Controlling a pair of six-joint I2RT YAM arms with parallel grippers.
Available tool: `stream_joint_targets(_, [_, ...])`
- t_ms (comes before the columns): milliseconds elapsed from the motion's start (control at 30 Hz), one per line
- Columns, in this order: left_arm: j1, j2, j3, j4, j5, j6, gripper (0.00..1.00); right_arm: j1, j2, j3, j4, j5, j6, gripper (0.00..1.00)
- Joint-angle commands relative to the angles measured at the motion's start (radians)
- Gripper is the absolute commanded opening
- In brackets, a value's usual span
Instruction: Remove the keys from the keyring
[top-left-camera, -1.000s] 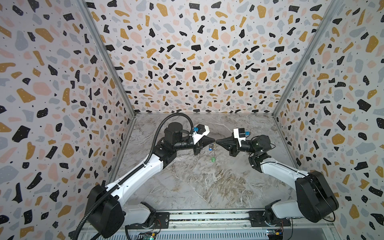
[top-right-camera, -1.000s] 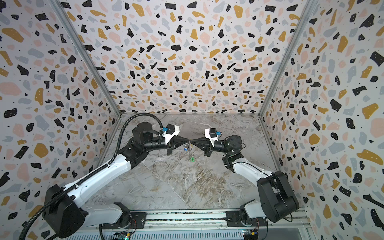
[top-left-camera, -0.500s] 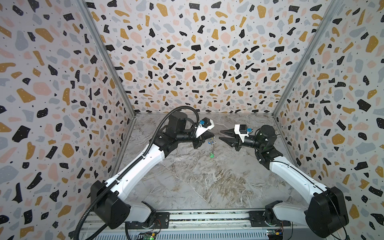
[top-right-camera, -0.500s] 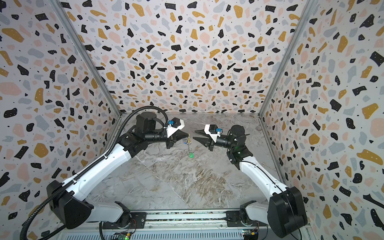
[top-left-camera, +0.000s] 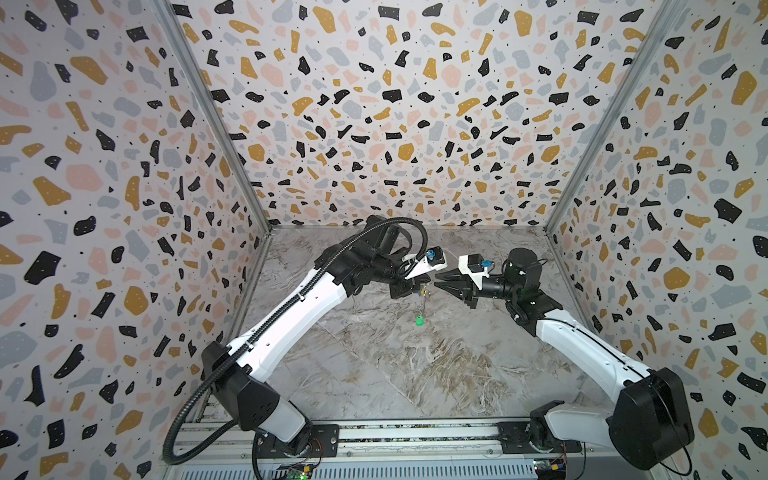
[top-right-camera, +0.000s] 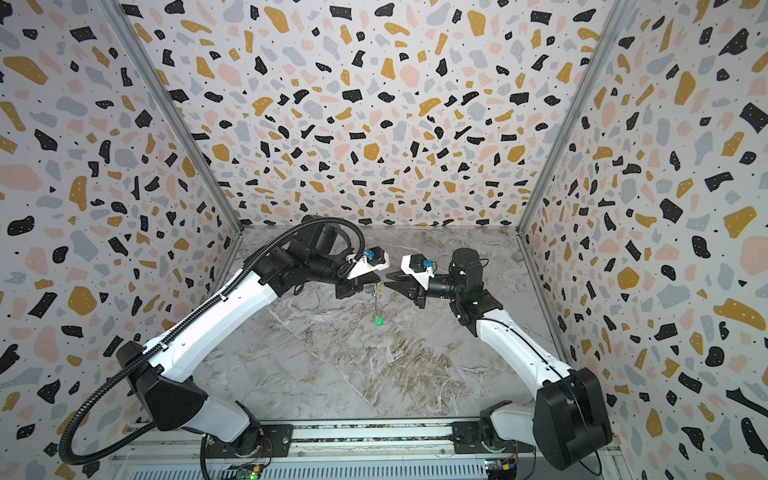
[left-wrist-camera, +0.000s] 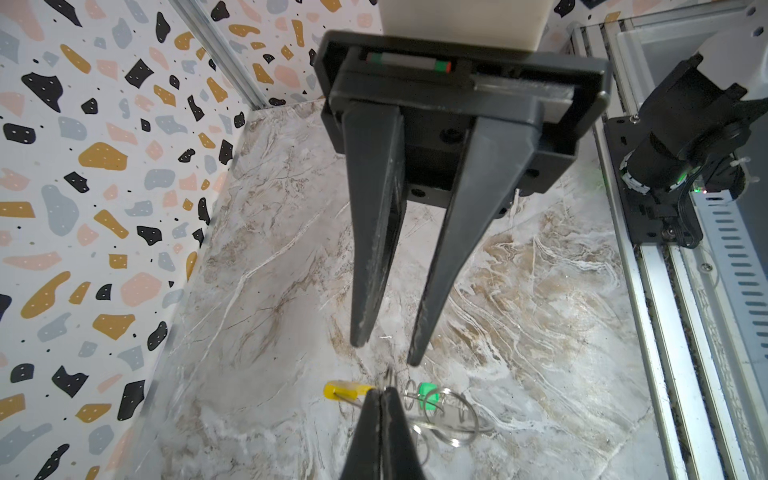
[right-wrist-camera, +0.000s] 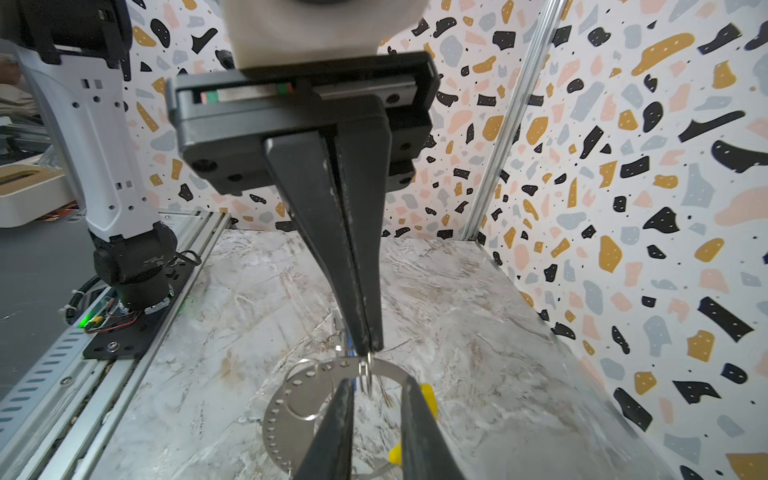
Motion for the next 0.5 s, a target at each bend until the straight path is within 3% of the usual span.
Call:
stream_joint_targets(0, [-0.012, -0.003, 0.036, -0.042, -0.039, 0.038, 0.00, 0.006, -0.006, 0.020, 0.002, -0.045, 0.028, 0.21])
stream_joint_targets(467, [-0.034, 0.000, 0.038, -0.029, -0.041, 0.043, 0.00, 0.018, 0.034, 0.023, 0.012, -0.056, 0.055, 0.17])
